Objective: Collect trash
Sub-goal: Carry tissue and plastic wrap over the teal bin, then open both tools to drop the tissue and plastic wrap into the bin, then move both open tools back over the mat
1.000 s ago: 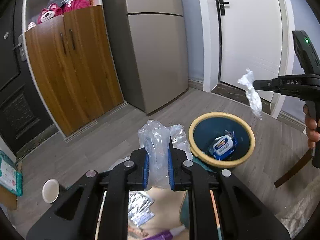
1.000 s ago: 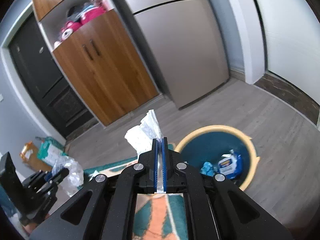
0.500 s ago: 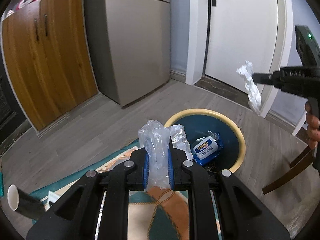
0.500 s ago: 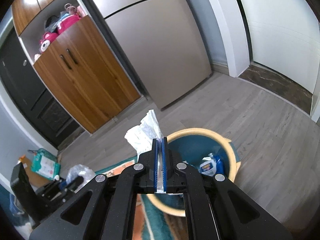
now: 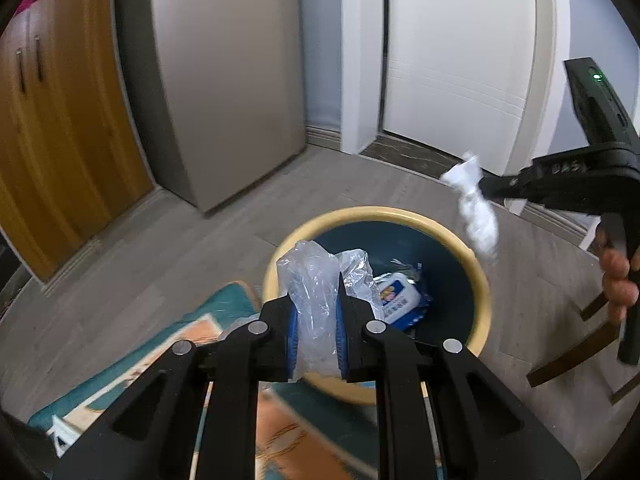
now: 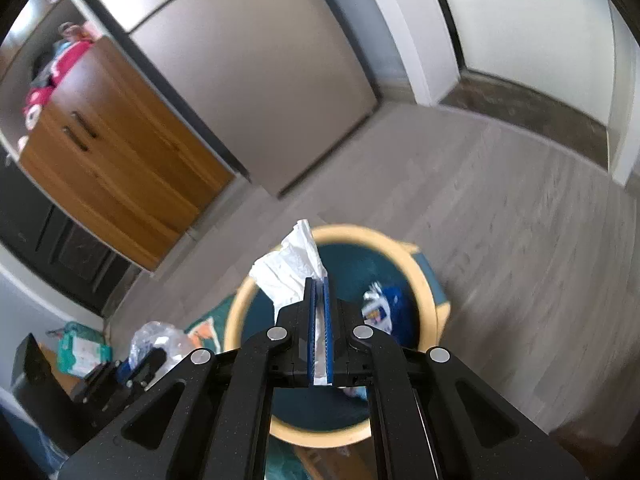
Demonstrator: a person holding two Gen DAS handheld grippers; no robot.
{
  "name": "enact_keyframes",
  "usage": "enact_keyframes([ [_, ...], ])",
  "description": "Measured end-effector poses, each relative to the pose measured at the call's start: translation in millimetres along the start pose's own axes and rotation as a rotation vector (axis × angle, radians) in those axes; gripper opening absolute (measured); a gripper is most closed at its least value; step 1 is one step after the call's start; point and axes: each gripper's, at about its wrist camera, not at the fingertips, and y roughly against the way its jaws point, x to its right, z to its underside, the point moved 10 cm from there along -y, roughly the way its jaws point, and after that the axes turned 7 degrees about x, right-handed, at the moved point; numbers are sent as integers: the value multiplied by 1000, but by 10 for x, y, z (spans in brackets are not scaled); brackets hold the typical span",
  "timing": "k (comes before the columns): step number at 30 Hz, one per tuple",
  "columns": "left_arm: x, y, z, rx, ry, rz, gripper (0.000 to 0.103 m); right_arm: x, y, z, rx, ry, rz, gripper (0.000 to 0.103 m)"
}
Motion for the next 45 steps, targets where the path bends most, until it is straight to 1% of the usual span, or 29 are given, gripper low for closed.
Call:
enact_keyframes([
  [3,177,-155,6,-19,3,38,14,-11,-79,70,-23,-19,-1,5],
  [6,294,-241,18,-38,16,69,14,-46,-87,57,-22,-19,-8,5],
  [11,386,-315,22,-61,23,94,14,-64,-87,62,-20,-15,-9,5],
  [17,366,-321,-47,-51,9,90,14,-93,-91,49,-20,-1,-18,5],
  [20,327,-284,-106,-39,6,76,14,-128,-90,42,-17,1,-29,5],
  [24,197,-126,-223,-13,24,61,21,-161,-95,41,-14,9,-38,5],
  [25,163,-96,-246,-9,28,56,24,-175,-97,40,-14,10,-40,5],
  [27,50,-2,-303,0,32,34,27,-204,-96,38,-13,11,-46,6],
  [30,-103,157,-354,10,37,5,40,-252,-91,33,-11,14,-58,13],
  [31,-139,205,-371,15,39,3,45,-264,-82,28,-8,17,-59,18],
  [32,-187,270,-387,20,38,-3,49,-274,-69,21,-3,19,-60,25],
  [35,-340,497,-444,33,34,-29,54,-317,-21,-15,14,10,-71,33],
  [36,-396,585,-459,38,41,-33,55,-331,-5,-20,17,7,-76,34],
  [38,-500,744,-469,43,55,-45,60,-363,22,-30,21,10,-84,44],
  [42,-695,1110,-441,51,82,-72,62,-489,76,-28,29,37,-98,55],
  [44,-786,1272,-429,60,93,-90,65,-552,102,-13,32,42,-109,66],
  [45,-829,1322,-427,63,98,-99,66,-608,126,0,35,44,-119,69],
])
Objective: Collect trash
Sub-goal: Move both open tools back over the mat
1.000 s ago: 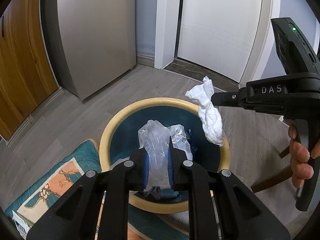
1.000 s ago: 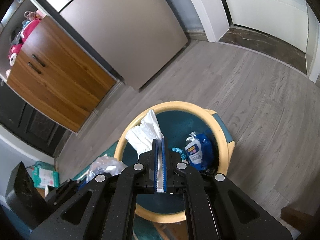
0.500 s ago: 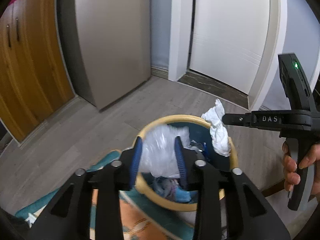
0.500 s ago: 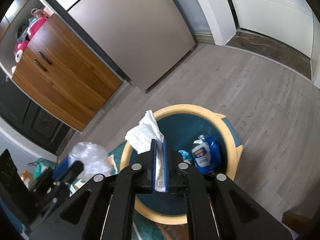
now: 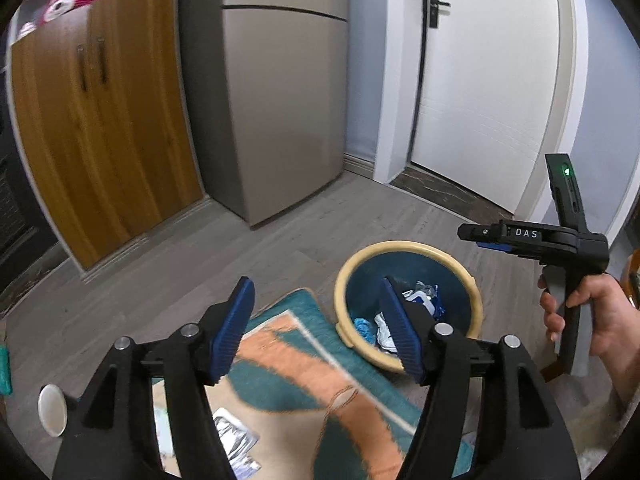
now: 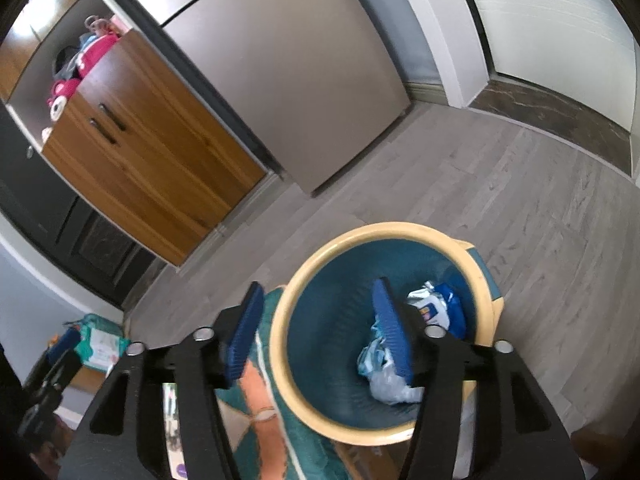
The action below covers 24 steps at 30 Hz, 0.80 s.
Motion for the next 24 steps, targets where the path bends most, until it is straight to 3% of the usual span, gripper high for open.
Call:
enact_keyframes([
  [2,-151,157,26,8,15,-33,70,-109,35,10,6,8,-22,82],
  [5,-351,301,102,18,66,-77,76,-259,86,38,16,30,-43,91],
  [11,-711,473,288,35,108,-176,90,-529,110,222,-6,97,-48,95],
  [17,-1079,606,475,30,160,-247,96,-822,24,511,-51,224,-34,96],
  [24,-1451,710,666,19,136,-325,97,-1128,-171,960,-126,327,-38,96],
])
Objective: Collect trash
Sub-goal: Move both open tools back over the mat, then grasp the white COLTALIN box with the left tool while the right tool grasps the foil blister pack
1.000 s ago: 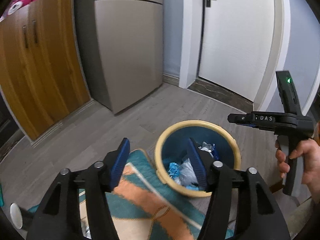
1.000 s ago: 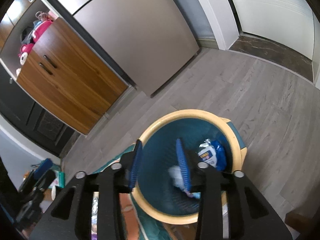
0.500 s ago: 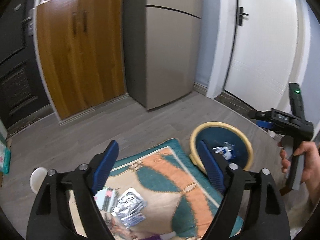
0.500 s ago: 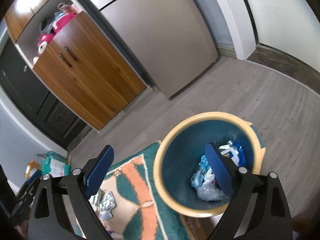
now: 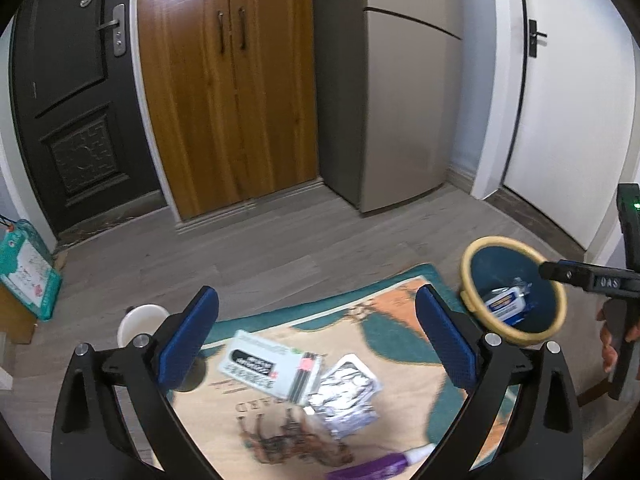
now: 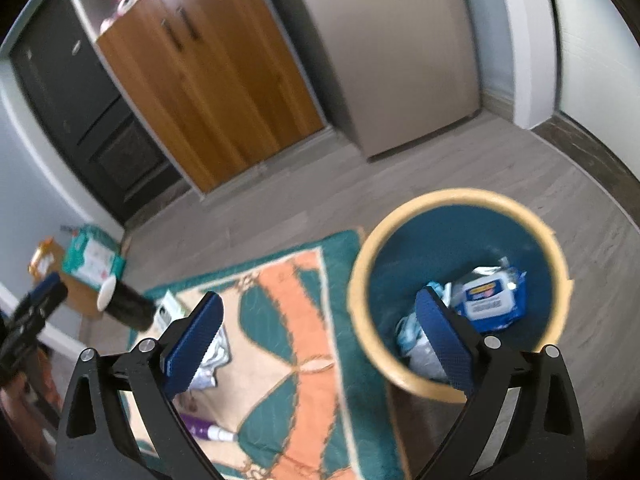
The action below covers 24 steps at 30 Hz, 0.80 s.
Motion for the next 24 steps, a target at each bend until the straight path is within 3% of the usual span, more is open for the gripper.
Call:
enact_keyframes([
  [3,-134,-42,79,-11,-4,-19,97,-128,-95,73,-1,57,40,96],
  [10,-362,-328,504,-115,-79,-37,97,-429,-442,373,-80,95,38,96],
  [14,-412,-438,606,-135,-107,-42,97,-640,-616,565,-105,132,37,96],
  [19,-451,-465,640,-137,-65,-13,97,-1128,-841,975,-163,238,-24,96],
  [24,-656,-499,736,-164,-18,-38,97,-1609,-1057,1414,-261,287,-104,96],
])
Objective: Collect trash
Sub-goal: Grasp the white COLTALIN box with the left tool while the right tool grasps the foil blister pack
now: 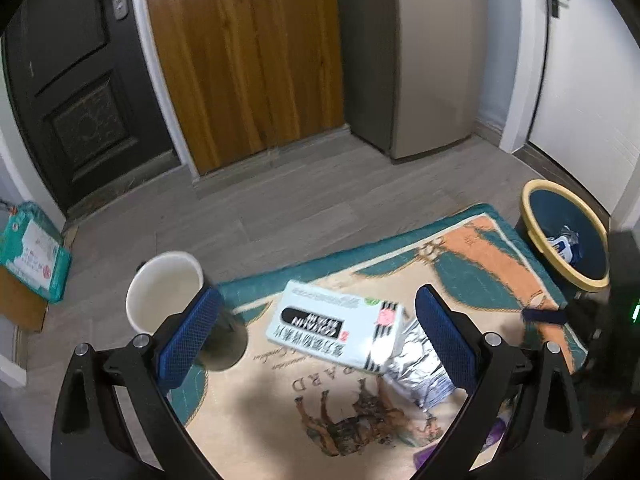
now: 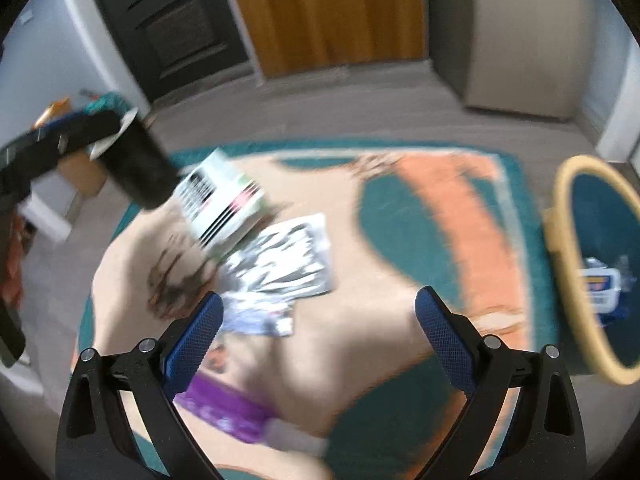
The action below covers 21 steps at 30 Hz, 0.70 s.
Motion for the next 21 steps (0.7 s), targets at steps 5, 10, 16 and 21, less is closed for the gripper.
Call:
enact_keyframes([
  [5,-196,-26,103,-23,41,-12,97,-240,-285,138,-70,4,9,96],
  [10,-312,-25,131,-29,112,5,97,-274,-433,202,-101,-19,34,90],
  [16,-284,-50,142,-38,118,8,97,-193,-354,188,-74,5,89,59],
  [21,-196,-77,82,-36,134,-3,97,-7,-108,97,-63,-25,96,59],
])
